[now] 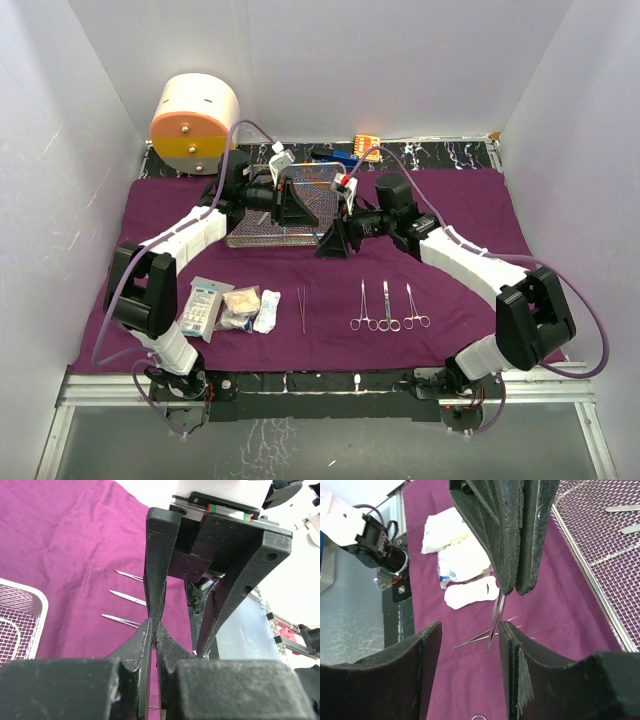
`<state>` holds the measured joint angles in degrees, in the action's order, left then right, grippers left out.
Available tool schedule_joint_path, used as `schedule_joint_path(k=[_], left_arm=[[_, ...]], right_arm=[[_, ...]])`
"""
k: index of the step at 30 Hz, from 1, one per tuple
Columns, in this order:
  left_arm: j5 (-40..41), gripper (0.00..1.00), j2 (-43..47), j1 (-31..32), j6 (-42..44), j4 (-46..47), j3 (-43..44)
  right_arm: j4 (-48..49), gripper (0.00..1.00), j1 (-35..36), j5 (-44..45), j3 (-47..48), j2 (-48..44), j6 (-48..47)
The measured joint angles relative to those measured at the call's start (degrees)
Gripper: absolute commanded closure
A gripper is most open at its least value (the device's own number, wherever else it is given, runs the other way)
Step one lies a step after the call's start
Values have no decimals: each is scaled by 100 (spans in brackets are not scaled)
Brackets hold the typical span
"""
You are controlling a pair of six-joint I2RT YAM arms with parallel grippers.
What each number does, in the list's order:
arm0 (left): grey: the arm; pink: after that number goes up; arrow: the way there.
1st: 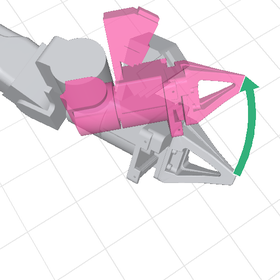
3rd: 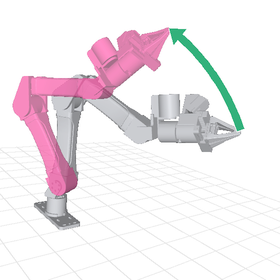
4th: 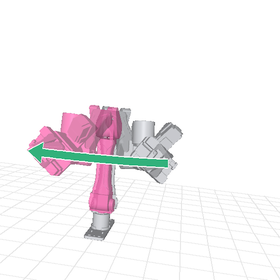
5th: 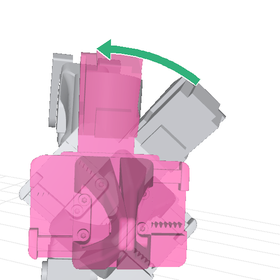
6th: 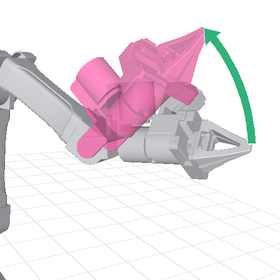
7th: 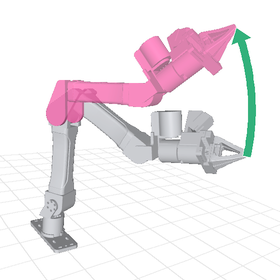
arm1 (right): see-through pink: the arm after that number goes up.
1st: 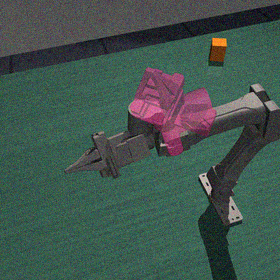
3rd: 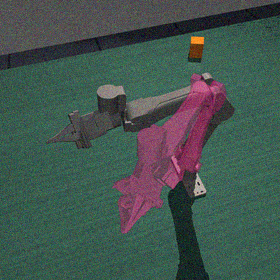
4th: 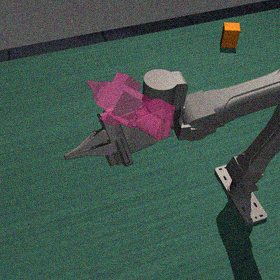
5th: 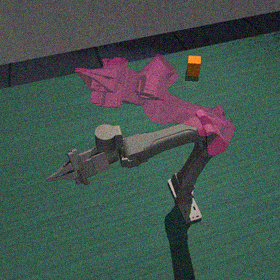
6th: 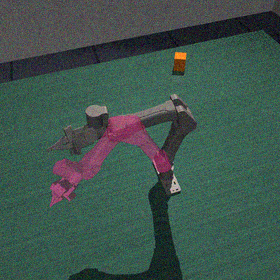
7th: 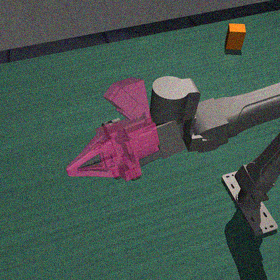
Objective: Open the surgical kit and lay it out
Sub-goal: Place the medical item in the surgical kit.
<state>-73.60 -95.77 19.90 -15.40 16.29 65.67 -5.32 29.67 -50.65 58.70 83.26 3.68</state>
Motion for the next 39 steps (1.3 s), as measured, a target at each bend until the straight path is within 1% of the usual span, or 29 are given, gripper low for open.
schedule_joint_path(k=[4, 6, 13, 15, 16, 17, 19, 21, 22, 23, 25, 27, 29, 31, 33, 36, 39], left_arm=[[-216, 100, 2, 0, -111, 238, -15], [-302, 100, 11, -2, -275, 516, -76], [-424, 100, 48, 0, -1381, 1941, -509], [-426, 100, 48, 0, -1576, 2208, -525], [-424, 98, 48, 0, -1657, 2345, -525], [-424, 92, 48, 0, -1694, 2406, -527], [-407, 82, 48, -2, -1768, 2503, -538], [-339, 66, 48, -2, -1810, 2527, -540], [-297, 59, 48, -2, -1827, 2516, -540], [-221, 53, 55, 0, -1812, 2457, -540], [35, 46, 81, 0, -1683, 2063, -518], [494, 42, 83, 15, -1471, 1318, -350], [1047, 40, 83, 52, -1268, 586, -98], [1600, 39, 83, 87, -1141, -7, 179], [2026, 40, 83, 120, -1141, -343, 345], [2518, 45, 52, 175, -1163, -734, 483], [2896, 46, -33, 254, -1119, -1097, 636]], right_arm=[[229, 64, -2, -243, -39, 9, 197], [380, 70, -17, -299, -42, 33, 308], [708, 85, -11, -295, -66, 160, 557], [772, 92, -11, -243, -101, 160, 581], [793, 96, -9, -181, -127, 160, 597], [798, 99, -9, -151, -136, 160, 588], [815, 100, -4, -39, -138, 160, 590], [815, 100, 0, 98, -140, 160, 566], [804, 100, 2, 201, -138, 160, 553], [787, 100, 2, 299, -140, 160, 544], [697, 100, 2, 627, -138, 160, 525], [595, 100, 22, 984, -138, 160, 511], [514, 100, 44, 1331, -138, 160, 496], [413, 100, 76, 1700, -129, 160, 481], [304, 100, 136, 2031, -94, 160, 450], [192, 100, 229, 2409, -17, 162, 407], [79, 100, 302, 2761, 101, 164, 385]])
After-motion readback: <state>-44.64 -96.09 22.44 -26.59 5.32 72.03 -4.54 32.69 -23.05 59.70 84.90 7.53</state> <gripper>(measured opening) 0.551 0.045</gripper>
